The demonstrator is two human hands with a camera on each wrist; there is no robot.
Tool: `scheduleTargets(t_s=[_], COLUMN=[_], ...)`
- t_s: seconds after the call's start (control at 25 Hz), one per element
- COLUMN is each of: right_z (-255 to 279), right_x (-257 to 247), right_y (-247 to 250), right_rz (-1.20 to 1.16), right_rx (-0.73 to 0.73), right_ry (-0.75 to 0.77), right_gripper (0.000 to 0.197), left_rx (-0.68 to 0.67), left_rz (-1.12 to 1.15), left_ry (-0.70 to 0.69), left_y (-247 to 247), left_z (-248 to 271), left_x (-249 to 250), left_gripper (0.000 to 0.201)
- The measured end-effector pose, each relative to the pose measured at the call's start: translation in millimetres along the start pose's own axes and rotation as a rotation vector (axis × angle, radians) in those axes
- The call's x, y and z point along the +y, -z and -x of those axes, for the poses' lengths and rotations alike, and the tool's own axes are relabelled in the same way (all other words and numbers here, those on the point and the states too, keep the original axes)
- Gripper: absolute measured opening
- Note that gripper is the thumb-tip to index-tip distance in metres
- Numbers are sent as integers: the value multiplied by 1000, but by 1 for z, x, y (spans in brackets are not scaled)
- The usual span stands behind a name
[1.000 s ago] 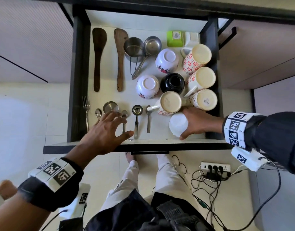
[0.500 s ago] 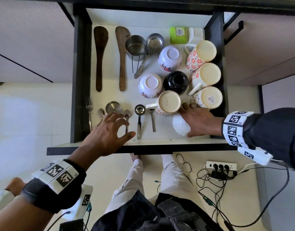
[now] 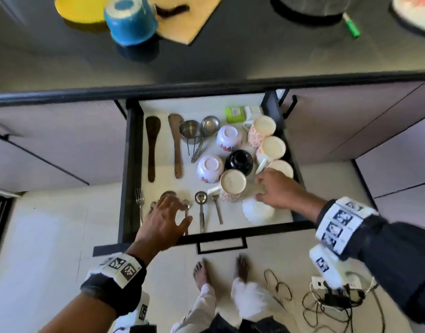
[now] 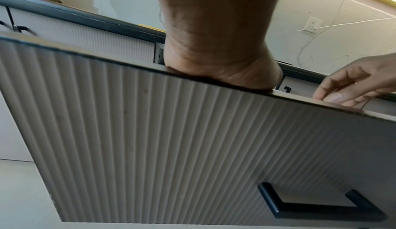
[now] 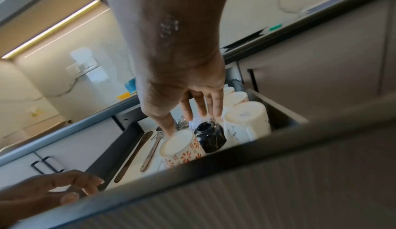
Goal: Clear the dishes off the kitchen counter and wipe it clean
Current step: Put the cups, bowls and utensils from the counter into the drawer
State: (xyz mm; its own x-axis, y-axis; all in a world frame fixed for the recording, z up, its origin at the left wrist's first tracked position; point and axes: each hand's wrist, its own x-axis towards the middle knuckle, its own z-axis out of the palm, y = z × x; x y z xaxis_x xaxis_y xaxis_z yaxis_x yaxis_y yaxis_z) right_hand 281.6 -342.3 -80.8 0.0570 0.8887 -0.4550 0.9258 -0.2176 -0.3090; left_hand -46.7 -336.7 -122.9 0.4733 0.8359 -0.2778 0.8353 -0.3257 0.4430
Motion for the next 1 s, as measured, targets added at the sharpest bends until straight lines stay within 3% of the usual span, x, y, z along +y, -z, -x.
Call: scheduleTargets(t_s=[0.08,0.2,0.28,0.44,0.56,0.68,0.76,1.0], right_z=[14,30,38,54,63,63,60,37], right_x=[-4,4,15,33,42,40,38,40], right_y=[-16,-54,-68,-80,-77,-75,-76,-74], right_rz=[-82,-83,-126,-98,-39,7,31,22], right_rx=[178,477,552,520,470,431,415,448], right_ry=[33,131,79,53,73,94,106,155], right_gripper=[46,47,50,66,80,78,78,80], left_rx=[44,109,152,75,87,111,57,25], left_rz=[-46,-117,-87,-188,-172,-235,-208,-219], left_ry=[31,109,176,278,326,294,282,232], left_y=[2,5,2,-22,-33,-36,-30,-12], left_z=[3,11,20,33,36,34,38,28], left_x=[2,10,18,25,42,36,36,41], left_gripper=[47,72,85,110,108,112,114,121])
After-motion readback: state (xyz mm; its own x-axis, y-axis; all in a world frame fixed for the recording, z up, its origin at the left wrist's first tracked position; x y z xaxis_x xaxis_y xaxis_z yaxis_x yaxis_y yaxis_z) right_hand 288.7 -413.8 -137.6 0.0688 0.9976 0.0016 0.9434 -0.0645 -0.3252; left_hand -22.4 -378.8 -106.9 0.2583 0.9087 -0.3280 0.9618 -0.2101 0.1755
